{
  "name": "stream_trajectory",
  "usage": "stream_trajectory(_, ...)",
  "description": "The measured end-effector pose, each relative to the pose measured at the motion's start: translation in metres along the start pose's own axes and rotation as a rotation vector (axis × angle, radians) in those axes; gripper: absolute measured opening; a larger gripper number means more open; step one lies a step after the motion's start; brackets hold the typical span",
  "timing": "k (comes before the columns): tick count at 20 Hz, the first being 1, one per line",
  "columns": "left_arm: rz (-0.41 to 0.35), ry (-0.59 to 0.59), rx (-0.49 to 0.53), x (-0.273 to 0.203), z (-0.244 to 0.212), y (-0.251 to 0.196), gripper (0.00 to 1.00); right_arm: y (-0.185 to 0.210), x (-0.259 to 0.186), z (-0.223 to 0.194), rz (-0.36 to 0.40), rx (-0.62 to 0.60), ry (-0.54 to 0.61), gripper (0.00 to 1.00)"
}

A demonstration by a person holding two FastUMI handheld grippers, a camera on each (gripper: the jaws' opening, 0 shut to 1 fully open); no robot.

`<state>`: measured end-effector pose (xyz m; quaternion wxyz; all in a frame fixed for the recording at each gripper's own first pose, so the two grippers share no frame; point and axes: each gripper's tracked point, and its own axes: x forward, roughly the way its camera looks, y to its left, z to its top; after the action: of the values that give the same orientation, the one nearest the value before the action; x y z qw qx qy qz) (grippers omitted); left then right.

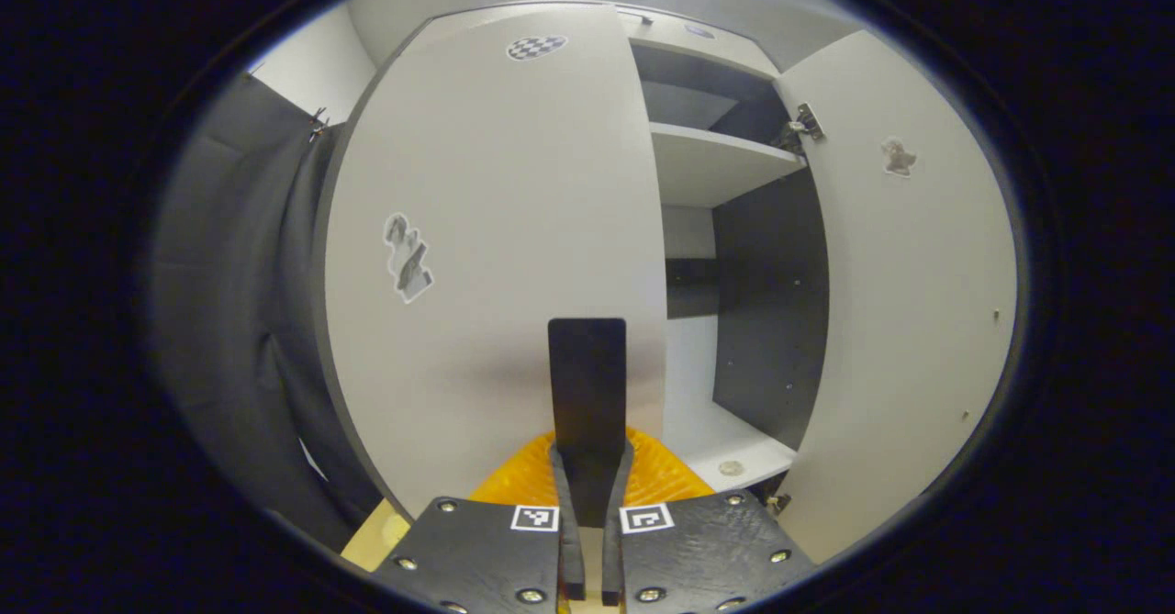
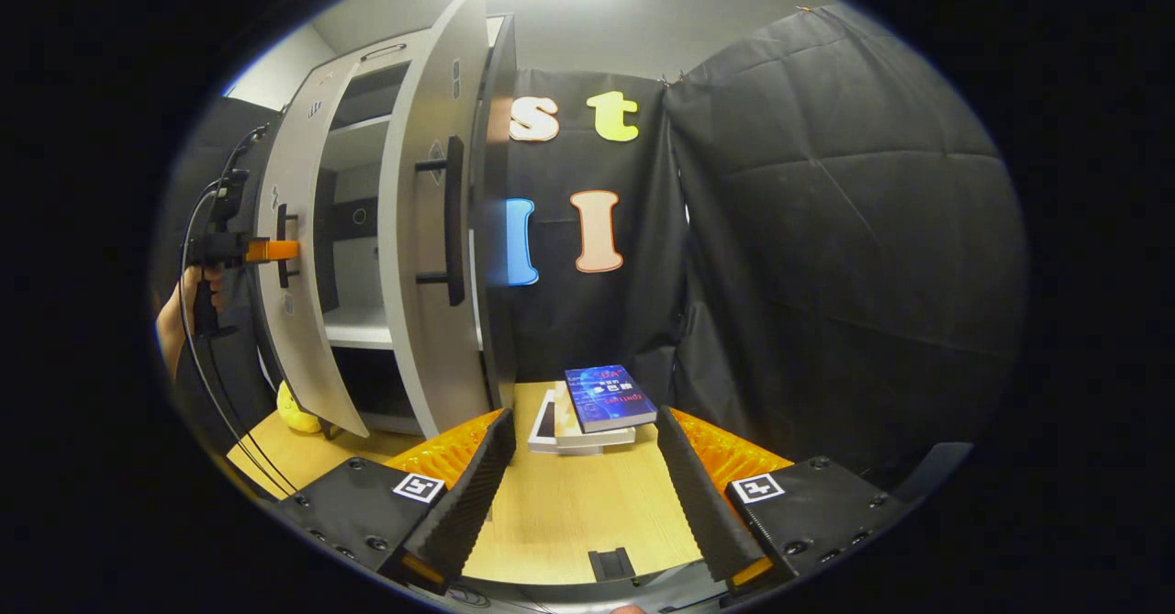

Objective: Open the right door of the double-door shoe cabinet with the right hand, and open the left door with the left hand.

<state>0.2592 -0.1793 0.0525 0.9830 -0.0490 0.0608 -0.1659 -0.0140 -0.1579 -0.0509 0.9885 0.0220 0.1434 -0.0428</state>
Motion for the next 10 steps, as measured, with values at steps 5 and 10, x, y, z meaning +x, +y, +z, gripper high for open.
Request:
stream_trajectory(5, -0.003, -0.006, 0.000, -0.011, 0.002, 0.005, 0.11, 0.021, -0.003, 0.003, 0.039, -0.002, -0.003, 0.97)
stream_trajectory(10, -0.013, -0.012, -0.010, -0.021, 0.002, 0.011, 0.11, 0.047, -0.003, 0.004, 0.078, -0.022, -0.004, 0.97)
